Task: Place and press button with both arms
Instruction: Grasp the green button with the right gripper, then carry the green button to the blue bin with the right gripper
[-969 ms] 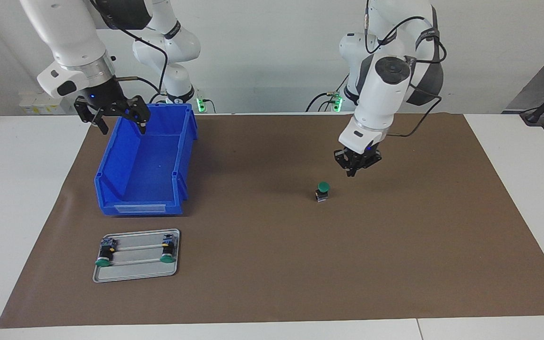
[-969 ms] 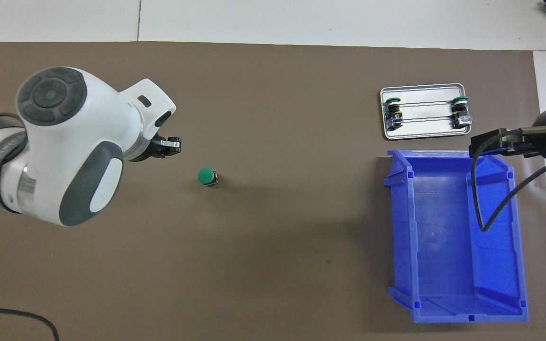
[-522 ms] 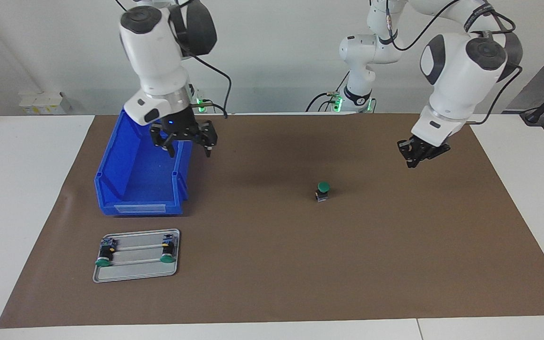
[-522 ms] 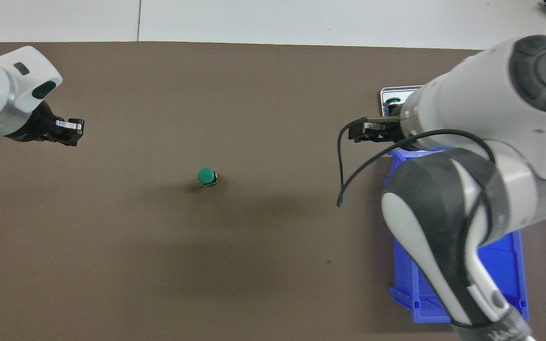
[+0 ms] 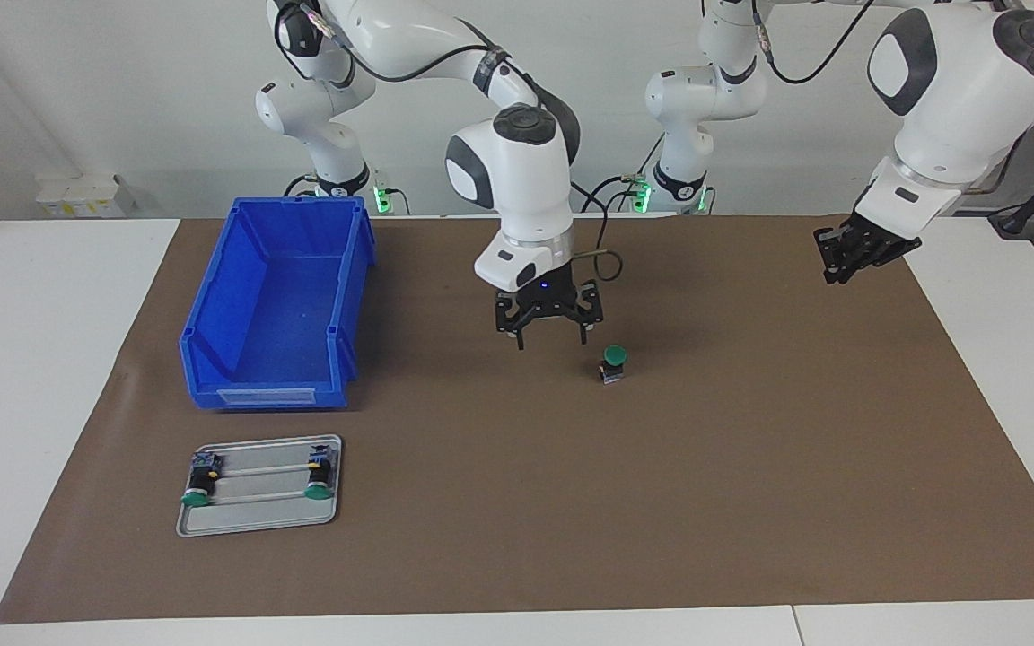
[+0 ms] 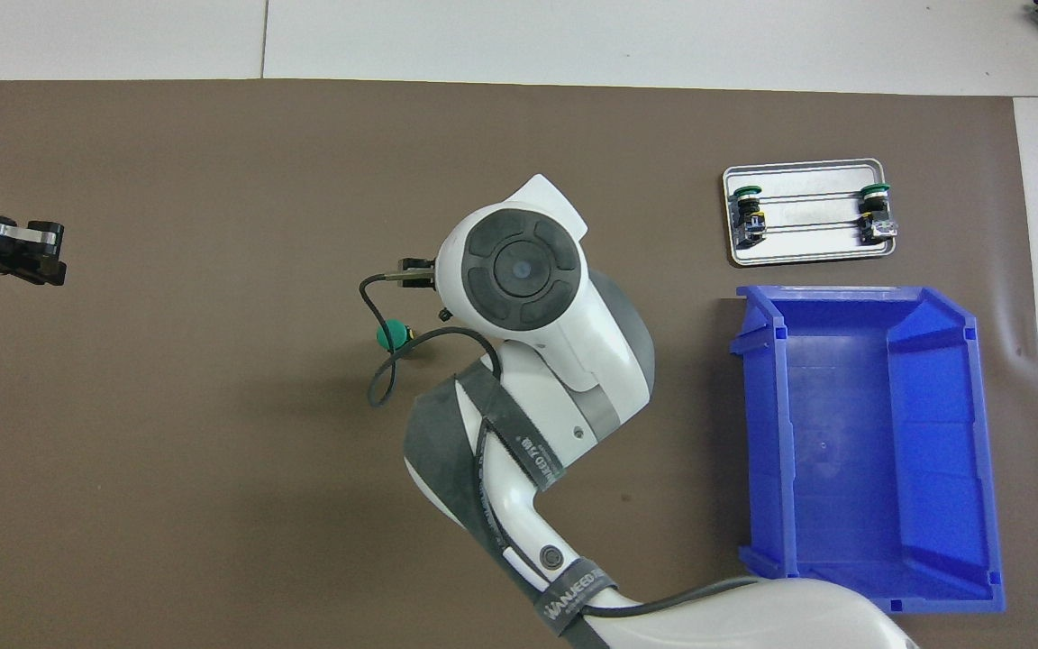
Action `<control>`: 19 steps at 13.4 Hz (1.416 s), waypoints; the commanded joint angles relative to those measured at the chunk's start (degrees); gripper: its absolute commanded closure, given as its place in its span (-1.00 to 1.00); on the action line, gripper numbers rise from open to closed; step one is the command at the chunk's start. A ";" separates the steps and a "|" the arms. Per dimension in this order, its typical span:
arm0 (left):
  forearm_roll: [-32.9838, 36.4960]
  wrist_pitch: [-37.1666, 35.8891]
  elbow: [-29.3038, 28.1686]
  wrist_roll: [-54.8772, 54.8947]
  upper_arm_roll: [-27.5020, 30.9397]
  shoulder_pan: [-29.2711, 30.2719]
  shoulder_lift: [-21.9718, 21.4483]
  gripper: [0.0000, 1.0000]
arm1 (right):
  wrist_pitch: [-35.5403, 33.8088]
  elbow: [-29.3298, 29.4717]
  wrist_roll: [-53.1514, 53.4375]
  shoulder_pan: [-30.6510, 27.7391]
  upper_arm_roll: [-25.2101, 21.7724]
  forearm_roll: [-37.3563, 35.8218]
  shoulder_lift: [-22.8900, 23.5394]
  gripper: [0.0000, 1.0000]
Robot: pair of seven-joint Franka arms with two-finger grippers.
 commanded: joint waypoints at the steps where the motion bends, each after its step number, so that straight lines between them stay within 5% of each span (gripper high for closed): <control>1: -0.46 -4.09 6.51 0.83 -1.03 0.22 3.86 0.62 | 4.97 2.09 0.43 2.12 1.09 0.57 3.96 -0.99; 4: -1.33 -0.15 5.90 2.75 -1.12 -0.04 3.25 0.53 | 13.16 2.09 0.61 5.29 1.09 -2.93 9.77 -0.99; 11: -3.88 12.51 -7.18 9.52 -0.59 0.66 -1.67 0.53 | 15.38 0.42 0.52 7.58 1.18 -7.96 10.92 -0.90; 15: -3.80 17.26 -14.04 11.90 -0.50 0.84 -4.48 0.53 | 15.37 -2.22 0.51 7.67 1.18 -7.96 10.31 -0.68; 19: -3.09 17.71 -15.72 13.04 -0.42 0.75 -5.19 0.53 | 14.67 -2.66 0.43 7.76 1.18 -7.96 9.96 -0.13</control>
